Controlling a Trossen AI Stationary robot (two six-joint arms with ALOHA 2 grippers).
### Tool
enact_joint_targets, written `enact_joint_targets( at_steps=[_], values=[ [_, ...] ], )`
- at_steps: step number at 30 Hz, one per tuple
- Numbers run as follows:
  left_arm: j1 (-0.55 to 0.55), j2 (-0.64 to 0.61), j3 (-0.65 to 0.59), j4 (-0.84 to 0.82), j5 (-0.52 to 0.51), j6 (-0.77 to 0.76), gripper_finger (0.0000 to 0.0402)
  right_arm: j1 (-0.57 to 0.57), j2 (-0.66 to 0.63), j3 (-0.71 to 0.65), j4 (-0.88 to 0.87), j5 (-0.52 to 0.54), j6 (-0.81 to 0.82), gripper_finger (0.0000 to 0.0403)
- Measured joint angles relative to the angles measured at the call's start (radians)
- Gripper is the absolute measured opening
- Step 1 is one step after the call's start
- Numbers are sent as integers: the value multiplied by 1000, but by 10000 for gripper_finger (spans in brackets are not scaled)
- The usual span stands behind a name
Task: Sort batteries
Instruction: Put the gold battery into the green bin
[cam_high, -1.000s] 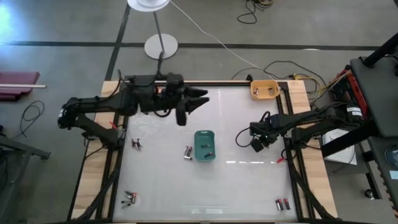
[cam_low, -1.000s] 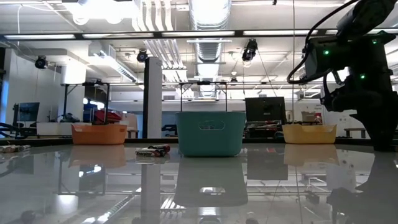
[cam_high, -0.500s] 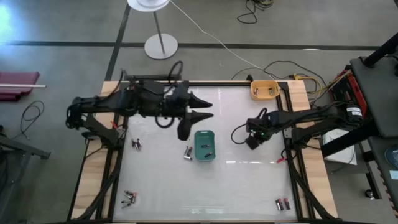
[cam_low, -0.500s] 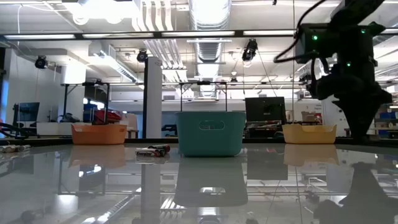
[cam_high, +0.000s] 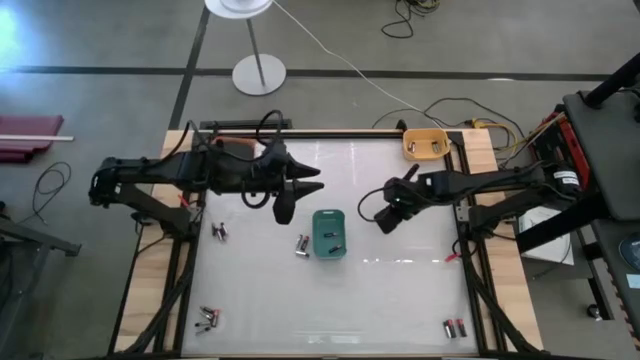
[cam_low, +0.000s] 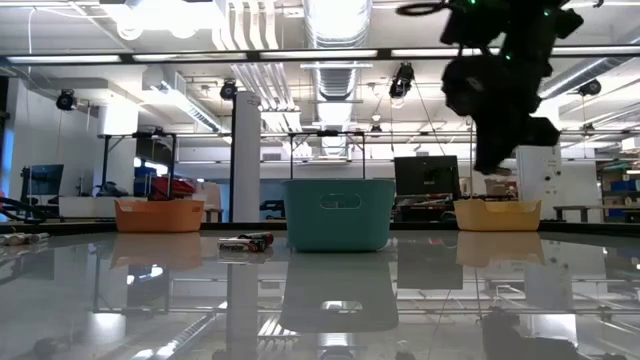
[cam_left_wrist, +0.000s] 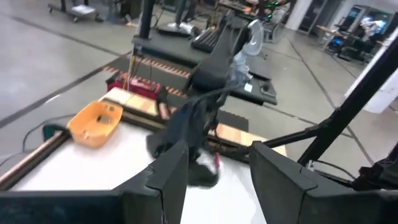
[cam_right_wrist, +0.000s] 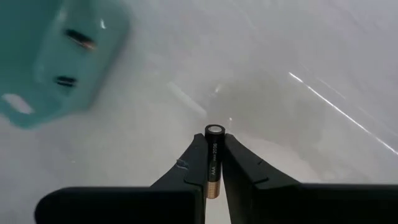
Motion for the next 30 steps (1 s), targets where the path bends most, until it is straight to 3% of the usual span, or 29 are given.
enact_joint_targets(
  at_steps=[6, 18, 30],
  values=[
    [4, -48, -89, 5, -42, -19, 151, 86, 110, 150, 76, -1, -144, 22],
    [0, -164, -116, -36, -45, 39, 151, 136, 558, 523, 53, 65, -512, 22],
    [-13, -327, -121, -235, -42, 157, 151, 135, 698, 625, 163, 49, -769, 22]
  ],
)
